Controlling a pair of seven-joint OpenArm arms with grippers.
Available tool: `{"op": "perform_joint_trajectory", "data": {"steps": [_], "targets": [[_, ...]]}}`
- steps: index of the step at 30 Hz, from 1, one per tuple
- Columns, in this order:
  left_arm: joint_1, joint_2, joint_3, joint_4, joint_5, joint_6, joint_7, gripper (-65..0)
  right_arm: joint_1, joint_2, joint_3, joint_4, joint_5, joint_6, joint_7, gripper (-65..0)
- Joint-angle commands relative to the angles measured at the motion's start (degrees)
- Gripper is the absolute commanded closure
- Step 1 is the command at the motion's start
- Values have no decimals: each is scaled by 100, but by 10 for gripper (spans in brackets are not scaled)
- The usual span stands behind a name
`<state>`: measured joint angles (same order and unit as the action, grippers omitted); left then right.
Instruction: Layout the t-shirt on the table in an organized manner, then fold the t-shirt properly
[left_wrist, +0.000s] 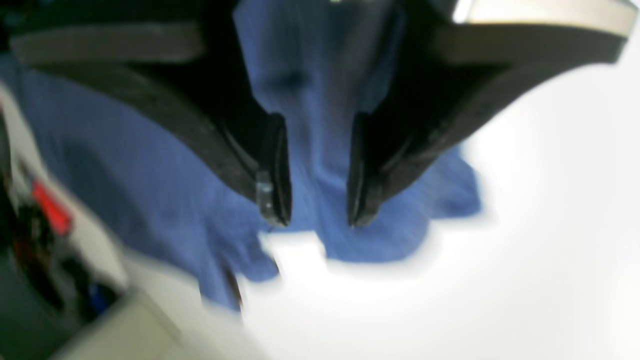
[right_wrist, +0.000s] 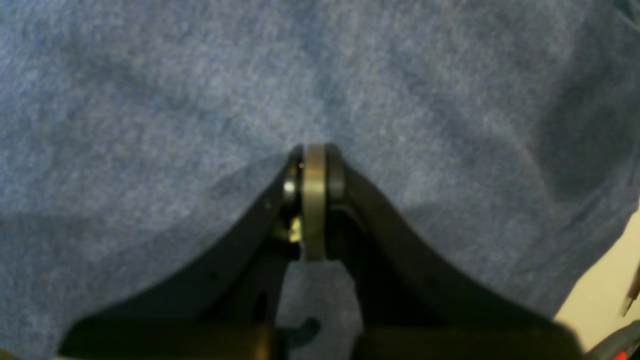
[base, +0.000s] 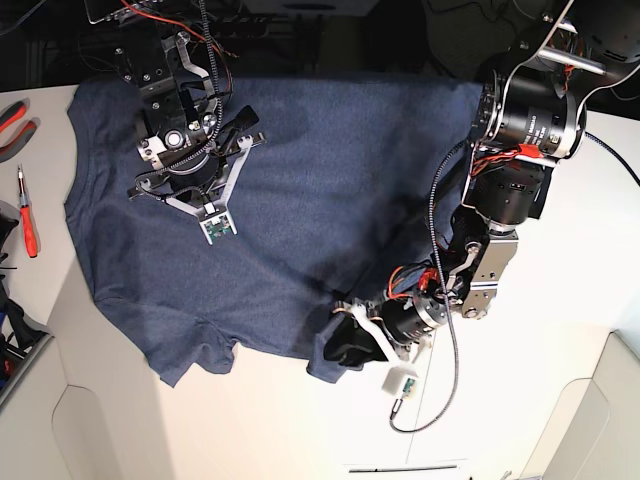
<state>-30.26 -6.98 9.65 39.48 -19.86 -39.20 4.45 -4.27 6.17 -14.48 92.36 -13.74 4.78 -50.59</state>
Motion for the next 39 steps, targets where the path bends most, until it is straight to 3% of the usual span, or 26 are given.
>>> {"op": "perform_joint_trajectory", "data": {"steps": [1, 6, 8, 13, 17, 39], "targets": [[-162, -50, -229, 129, -11, -80, -153, -226, 59, -2, 11, 101, -15, -7, 90, 0], [-164, -52, -885, 133, 511, -80, -129, -234, 61, 0, 11, 101, -15, -7, 111, 0], [-162, -52, -892, 133, 708, -80, -92, -268, 61, -2, 11, 101, -15, -7, 168, 0], [-160, -50, -879, 127, 752, -80, 160, -273, 61, 0, 11, 101, 114, -7, 216, 0], [-155, -59, -881, 118, 892, 208, 341, -273, 61, 0, 11, 101, 219, -7, 216, 0], [345, -151, -881, -13, 485, 229, 262, -273, 61, 0, 11, 103, 219, -4, 216, 0]]}}
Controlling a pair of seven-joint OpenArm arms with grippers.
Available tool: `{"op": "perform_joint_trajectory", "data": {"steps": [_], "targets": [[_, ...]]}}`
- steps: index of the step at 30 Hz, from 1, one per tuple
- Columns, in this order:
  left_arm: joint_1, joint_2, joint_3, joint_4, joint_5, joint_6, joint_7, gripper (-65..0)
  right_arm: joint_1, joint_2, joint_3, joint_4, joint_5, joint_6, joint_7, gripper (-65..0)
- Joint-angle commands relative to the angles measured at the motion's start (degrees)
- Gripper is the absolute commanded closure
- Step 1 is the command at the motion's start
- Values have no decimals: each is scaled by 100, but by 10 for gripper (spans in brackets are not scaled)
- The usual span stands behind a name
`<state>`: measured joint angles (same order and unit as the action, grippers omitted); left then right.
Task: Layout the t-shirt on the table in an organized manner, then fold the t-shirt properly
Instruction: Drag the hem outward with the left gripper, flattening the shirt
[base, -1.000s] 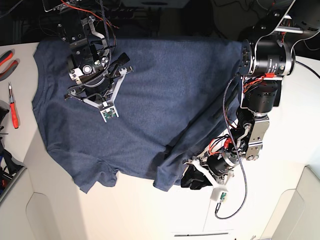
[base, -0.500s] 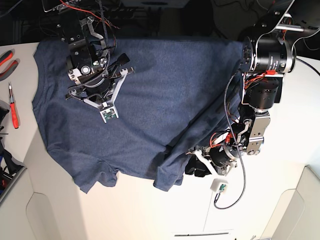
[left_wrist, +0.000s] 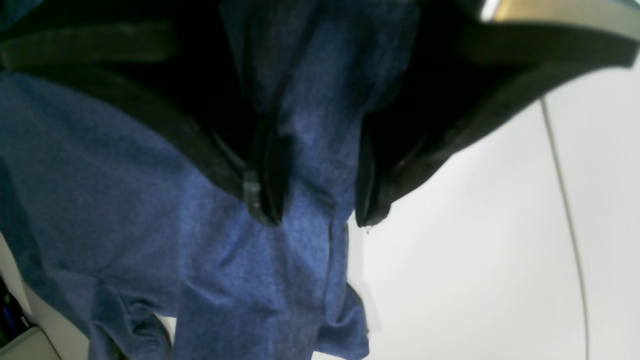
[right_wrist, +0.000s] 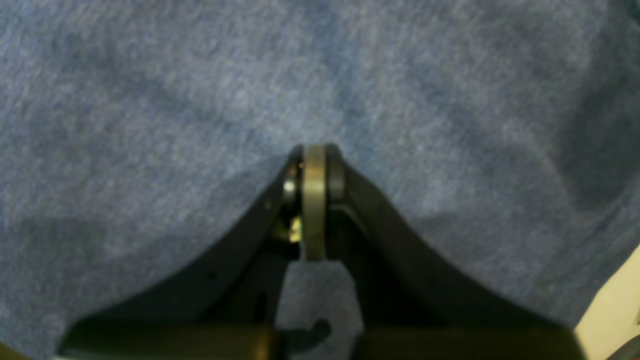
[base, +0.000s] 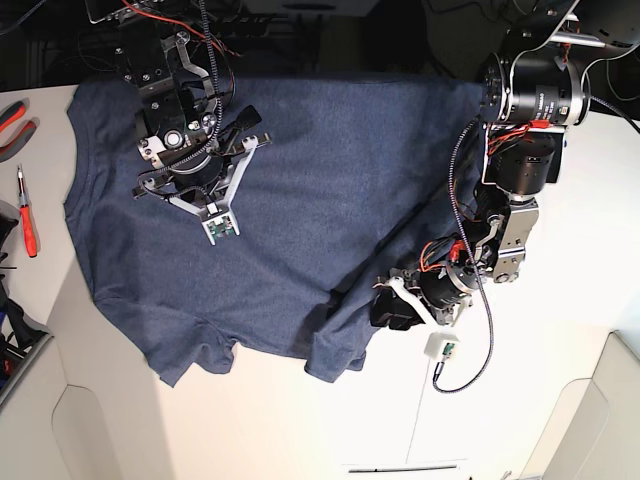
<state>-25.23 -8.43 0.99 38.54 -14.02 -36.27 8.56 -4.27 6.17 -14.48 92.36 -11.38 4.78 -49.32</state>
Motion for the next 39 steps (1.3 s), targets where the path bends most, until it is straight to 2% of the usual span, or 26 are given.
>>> {"op": "perform_joint_trajectory", "data": {"steps": [1, 8, 12, 14, 18, 24, 29, 31, 34, 37, 39], "targets": [[-157, 0, -15, 81, -98, -66, -146, -272, 61, 0, 11, 101, -17, -4, 92, 0], [-157, 83, -15, 81, -96, -87, -144, -272, 61, 0, 11, 101, -17, -4, 90, 0], [-157, 162, -15, 81, -98, -216, -144, -256, 61, 0, 11, 101, -17, -4, 90, 0], [-157, 177, -15, 81, -98, -212, -146, -189, 61, 0, 11, 101, -17, -4, 90, 0], [-157, 173, -15, 81, -96, -212, -149, -4, 61, 0, 11, 101, -17, -4, 90, 0], [-160, 133, -15, 85, -120, -212, -269, 0, 59, 0, 11, 101, -17, -4, 90, 0], [-162, -299, -35, 433, -286, -195, -275, 0, 59, 0, 11, 101, -17, -4, 85, 0], [-162, -518, -33, 651, -278, 44, -271, 0, 59, 0, 11, 101, -17, -4, 85, 0], [-162, -791, -33, 920, -90, 654, -271, 0, 59, 0, 11, 101, -17, -4, 87, 0], [-210, -975, -33, 997, 87, 1191, -278, 0, 61, 0, 11, 101, -17, -4, 87, 0], [-264, -1023, -33, 997, 293, 1408, -278, 0, 59, 0, 11, 101, -17, -4, 87, 0]]}}
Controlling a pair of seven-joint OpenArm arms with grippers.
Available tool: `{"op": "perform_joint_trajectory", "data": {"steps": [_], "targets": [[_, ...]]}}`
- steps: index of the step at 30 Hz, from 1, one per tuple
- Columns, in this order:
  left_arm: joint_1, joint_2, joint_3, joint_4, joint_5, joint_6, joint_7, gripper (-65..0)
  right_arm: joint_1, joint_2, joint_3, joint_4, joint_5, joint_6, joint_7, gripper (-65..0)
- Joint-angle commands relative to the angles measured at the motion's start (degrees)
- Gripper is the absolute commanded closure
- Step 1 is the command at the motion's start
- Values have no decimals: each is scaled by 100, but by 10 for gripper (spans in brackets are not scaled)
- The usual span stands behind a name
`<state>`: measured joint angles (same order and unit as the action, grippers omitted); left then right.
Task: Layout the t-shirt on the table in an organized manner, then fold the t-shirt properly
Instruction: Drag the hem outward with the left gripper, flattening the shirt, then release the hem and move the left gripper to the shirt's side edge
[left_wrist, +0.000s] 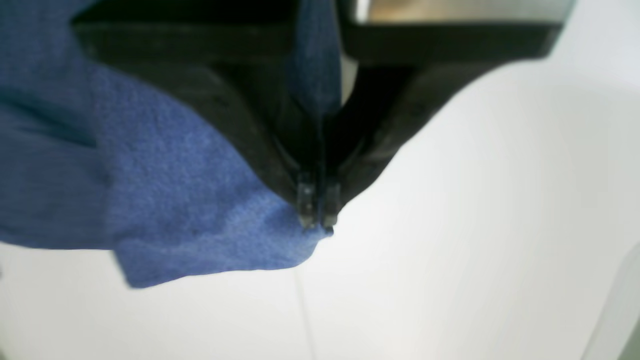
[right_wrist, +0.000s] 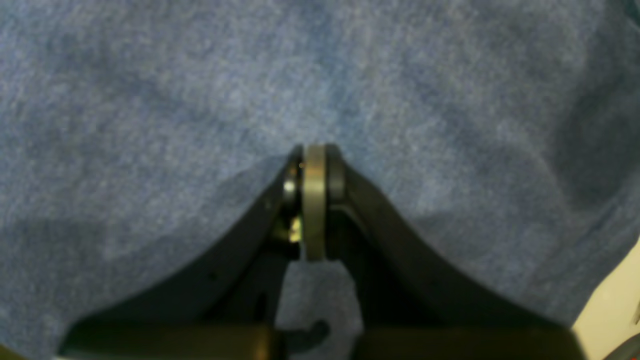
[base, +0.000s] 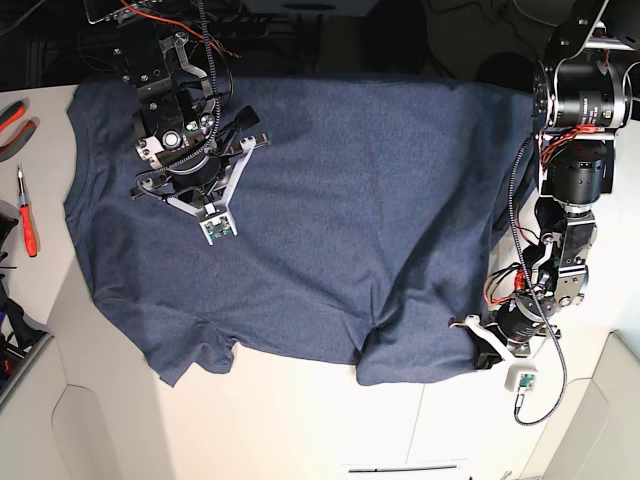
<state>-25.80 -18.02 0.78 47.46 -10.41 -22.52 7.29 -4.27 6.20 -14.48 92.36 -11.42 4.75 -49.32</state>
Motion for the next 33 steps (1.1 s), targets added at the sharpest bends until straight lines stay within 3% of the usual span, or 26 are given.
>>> {"op": "perform_joint_trajectory", "data": {"steps": [1, 6, 12, 14, 16, 18, 20, 27, 33], "targets": [[-254, -76, -11, 105, 55, 72, -149, 0, 59, -2, 11, 101, -13, -2, 87, 0], [-540, -142, -11, 105, 599, 116, -144, 0, 59, -2, 11, 101, -13, -2, 76, 0], [-752, -332, -9, 103, 872, 1005, -96, 0, 61, -2, 11, 101, -13, -4, 63, 0], [-750, -396, -9, 103, 1049, 975, -92, 0, 59, -2, 11, 101, -13, -2, 66, 0], [-745, -435, -9, 101, 1189, 719, -55, -4, 61, -2, 11, 101, -13, -2, 70, 0], [-734, -483, -9, 101, 1196, 450, -11, -163, 61, -2, 11, 101, -13, -2, 70, 0], [-734, -485, -9, 101, 1185, 387, 55, -244, 61, -2, 11, 101, -13, -4, 70, 0], [-732, -487, -9, 101, 1150, 951, 221, -245, 63, -2, 11, 101, -15, -4, 90, 0], [-686, -514, -9, 101, 990, 984, 444, -245, 92, -2, 11, 103, -321, -9, 229, 0]]}}
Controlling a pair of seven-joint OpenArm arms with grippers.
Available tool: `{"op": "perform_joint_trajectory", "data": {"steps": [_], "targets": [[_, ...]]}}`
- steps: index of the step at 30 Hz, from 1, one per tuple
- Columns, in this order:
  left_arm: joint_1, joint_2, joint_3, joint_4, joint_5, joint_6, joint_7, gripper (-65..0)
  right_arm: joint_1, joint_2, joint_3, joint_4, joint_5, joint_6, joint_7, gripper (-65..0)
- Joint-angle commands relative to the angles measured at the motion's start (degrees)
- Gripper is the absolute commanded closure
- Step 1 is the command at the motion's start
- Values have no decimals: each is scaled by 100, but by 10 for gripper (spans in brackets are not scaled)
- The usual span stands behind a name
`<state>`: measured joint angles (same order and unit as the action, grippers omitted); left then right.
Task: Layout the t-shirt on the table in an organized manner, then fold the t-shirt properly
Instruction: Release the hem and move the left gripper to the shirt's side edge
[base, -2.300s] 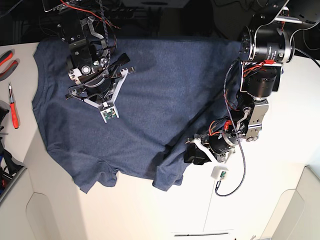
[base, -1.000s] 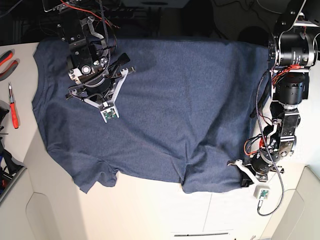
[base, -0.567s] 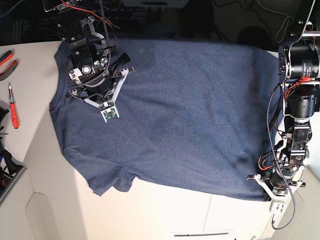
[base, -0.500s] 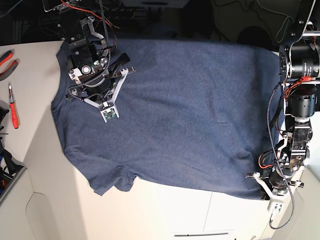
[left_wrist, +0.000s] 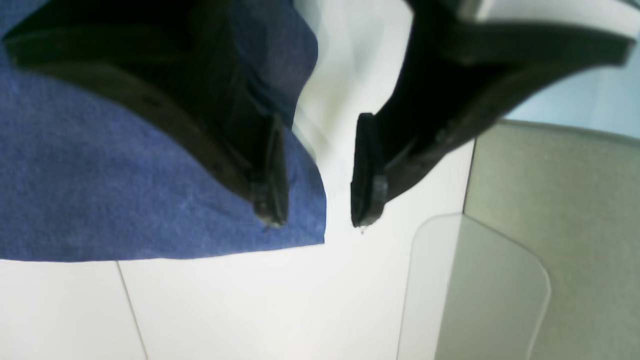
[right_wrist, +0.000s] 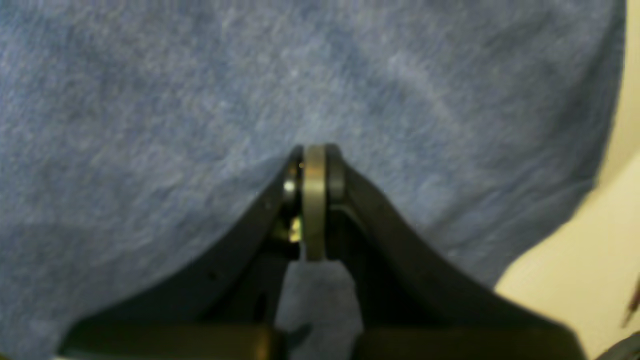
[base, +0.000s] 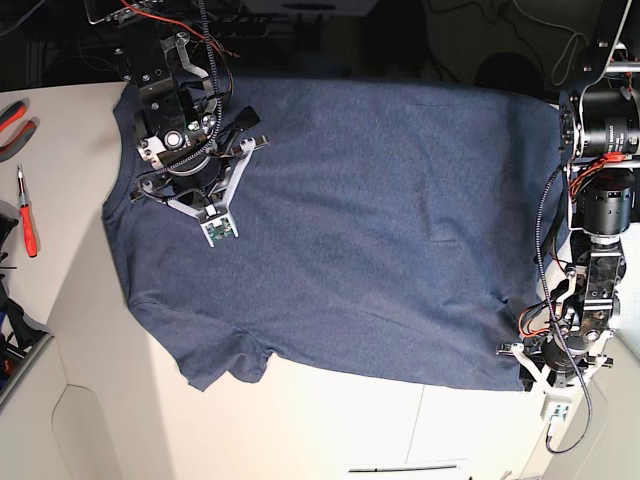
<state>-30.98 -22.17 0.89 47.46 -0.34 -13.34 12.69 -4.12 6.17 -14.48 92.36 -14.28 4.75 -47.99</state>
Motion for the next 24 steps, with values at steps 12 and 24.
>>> {"op": "perform_joint_trajectory", "data": {"steps": [12, 24], "targets": [[778, -984, -26, 103, -1228, -1095, 284, 0, 376, 240, 234, 103, -839, -634, 302, 0], [1709, -920, -1526, 133, -3045, -2666, 1200, 0, 852, 234, 466, 83, 1104, 24, 835, 0]]}}
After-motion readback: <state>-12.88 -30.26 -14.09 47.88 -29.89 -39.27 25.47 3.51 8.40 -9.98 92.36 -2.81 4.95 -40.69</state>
